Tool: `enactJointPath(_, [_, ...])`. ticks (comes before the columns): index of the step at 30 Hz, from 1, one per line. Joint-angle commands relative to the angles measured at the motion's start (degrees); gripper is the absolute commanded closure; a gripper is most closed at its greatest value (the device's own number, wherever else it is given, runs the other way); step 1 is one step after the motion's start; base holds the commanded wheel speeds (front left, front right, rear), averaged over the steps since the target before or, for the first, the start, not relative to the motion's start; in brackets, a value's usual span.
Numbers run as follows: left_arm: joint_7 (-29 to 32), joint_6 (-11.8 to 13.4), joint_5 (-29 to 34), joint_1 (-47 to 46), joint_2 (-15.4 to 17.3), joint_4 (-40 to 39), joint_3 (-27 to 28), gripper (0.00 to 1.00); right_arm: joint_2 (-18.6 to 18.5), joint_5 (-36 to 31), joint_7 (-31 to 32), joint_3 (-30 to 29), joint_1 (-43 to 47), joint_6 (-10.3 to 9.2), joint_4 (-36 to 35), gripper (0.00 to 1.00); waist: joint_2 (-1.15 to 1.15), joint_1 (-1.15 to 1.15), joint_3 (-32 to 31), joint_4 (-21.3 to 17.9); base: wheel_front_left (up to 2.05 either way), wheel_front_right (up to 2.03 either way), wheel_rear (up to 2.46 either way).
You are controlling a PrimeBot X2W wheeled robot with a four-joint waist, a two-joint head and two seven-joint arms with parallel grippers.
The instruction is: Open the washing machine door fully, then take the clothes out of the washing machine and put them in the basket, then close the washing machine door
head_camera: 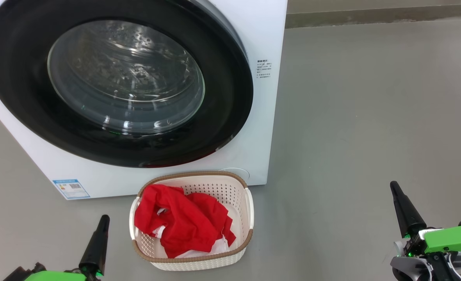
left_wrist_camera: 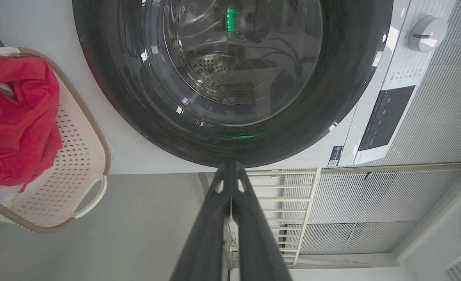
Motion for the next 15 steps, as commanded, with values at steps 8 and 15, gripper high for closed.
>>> enactJointPath(8, [0.33, -0.41, -0.39, -2.36, 0.47, -1.16, 2.09, 1.00, -0.71, 0.06, 0.26, 0.82, -2.41, -0.03, -1.40, 1.00, 0.00, 0.00, 0.00, 0.00, 0.00, 0.00, 0.00])
enactJointPath(15, [0.35, -0.41, -0.37, -2.36, 0.45, -1.16, 2.12, 1.00, -0.68, 0.02, 0.30, 0.78, -2.42, -0.03, -1.40, 1.00, 0.00, 0.00, 0.00, 0.00, 0.00, 0.00, 0.00])
